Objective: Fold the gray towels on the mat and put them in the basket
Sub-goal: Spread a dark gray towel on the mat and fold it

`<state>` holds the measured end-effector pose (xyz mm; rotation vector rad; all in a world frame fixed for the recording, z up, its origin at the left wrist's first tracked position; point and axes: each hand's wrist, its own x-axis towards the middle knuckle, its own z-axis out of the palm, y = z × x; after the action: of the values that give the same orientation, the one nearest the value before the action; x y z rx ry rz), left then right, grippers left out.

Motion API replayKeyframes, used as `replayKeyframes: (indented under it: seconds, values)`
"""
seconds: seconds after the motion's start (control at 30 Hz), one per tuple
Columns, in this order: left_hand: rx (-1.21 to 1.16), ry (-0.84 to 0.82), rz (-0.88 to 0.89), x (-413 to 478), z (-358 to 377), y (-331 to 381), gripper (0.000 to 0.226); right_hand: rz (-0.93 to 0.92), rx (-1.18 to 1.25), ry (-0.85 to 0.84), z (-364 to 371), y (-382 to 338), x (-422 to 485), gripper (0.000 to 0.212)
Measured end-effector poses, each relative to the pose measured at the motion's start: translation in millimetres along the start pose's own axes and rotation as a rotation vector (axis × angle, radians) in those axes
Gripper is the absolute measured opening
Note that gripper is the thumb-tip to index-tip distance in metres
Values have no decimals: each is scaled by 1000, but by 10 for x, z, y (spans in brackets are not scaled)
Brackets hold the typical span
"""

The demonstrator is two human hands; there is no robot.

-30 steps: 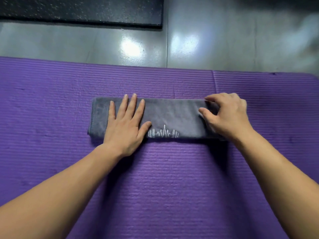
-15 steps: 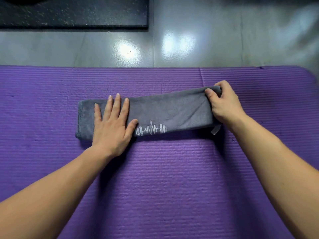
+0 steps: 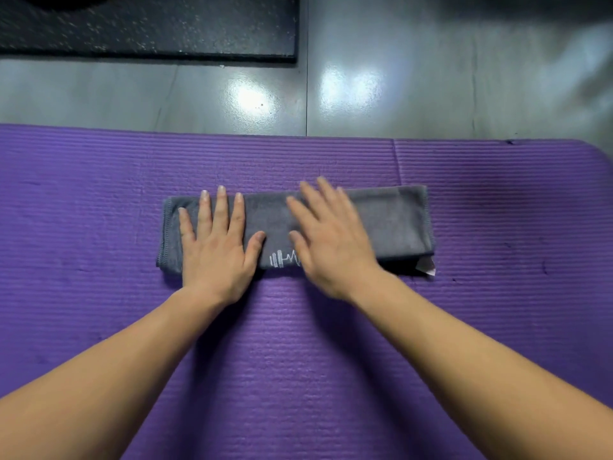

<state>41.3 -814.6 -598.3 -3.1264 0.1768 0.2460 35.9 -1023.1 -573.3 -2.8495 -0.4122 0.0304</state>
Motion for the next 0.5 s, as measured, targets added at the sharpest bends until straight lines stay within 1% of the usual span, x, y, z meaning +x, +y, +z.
replayKeyframes:
  seconds: [0.03,0.07,0.13,0.23,0.3,0.37,0.43,0.5]
  values:
    - [1,4,5,-2,7,-9,81,-65,-2,-118,91,-116,12,62]
    - [0,6,9,0,14,-20,80,-83,-26,-185,144,-112,20,65]
    - [-8,7,13,6,26,-48,80,-23,-109,-230,138,145,-12,70]
    - [-28,8,33,19,35,-78,79,172,-201,-227,-9,744,-226,78]
    - [-33,12,48,28,41,-108,79,263,-213,-225,-103,1008,-360,81]
    - [-20,7,72,29,32,-159,79,286,-174,-251,-102,1113,-408,83]
    - [0,14,82,23,16,-219,81,279,-139,-221,-85,1140,-420,83]
    - [20,22,52,-5,-1,-305,82,268,-108,-189,-70,1162,-429,82]
